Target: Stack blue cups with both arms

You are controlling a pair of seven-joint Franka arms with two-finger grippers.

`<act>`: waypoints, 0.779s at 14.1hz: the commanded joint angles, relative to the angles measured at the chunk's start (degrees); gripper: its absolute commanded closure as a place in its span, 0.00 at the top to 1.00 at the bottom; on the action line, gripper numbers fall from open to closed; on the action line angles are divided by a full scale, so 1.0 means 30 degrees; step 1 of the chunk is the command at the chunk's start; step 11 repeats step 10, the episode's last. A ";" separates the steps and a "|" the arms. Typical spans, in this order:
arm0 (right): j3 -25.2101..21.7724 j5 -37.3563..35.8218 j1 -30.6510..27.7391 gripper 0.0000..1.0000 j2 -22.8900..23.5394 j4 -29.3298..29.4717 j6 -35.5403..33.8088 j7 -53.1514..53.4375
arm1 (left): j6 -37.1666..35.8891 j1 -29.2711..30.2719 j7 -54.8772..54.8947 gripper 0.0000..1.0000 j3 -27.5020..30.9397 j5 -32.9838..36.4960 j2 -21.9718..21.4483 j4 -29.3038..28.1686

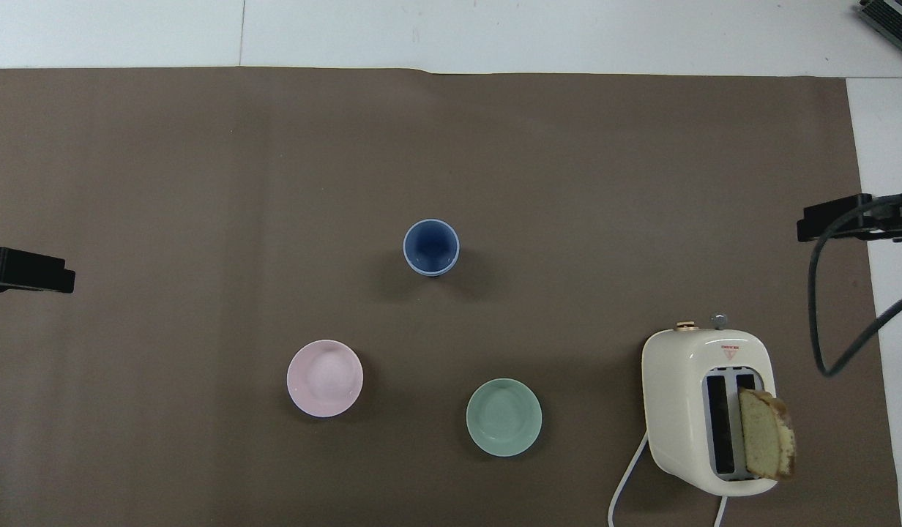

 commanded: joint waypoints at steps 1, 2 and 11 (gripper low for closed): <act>0.0021 0.0438 -0.0076 1.00 -0.0542 -0.0722 0.0508 0.0141 | -0.0382 0.0196 0.0087 1.00 -0.0122 0.0122 -0.0132 0.0196; 0.0021 0.0438 -0.0047 1.00 -0.0542 -0.0722 0.0479 0.0170 | -0.0382 0.0196 0.0087 1.00 -0.0122 0.0122 -0.0132 0.0196; 0.0021 0.0467 -0.0047 1.00 -0.0542 -0.0722 0.0362 0.0171 | -0.0382 0.0196 0.0087 1.00 -0.0122 0.0122 -0.0132 0.0196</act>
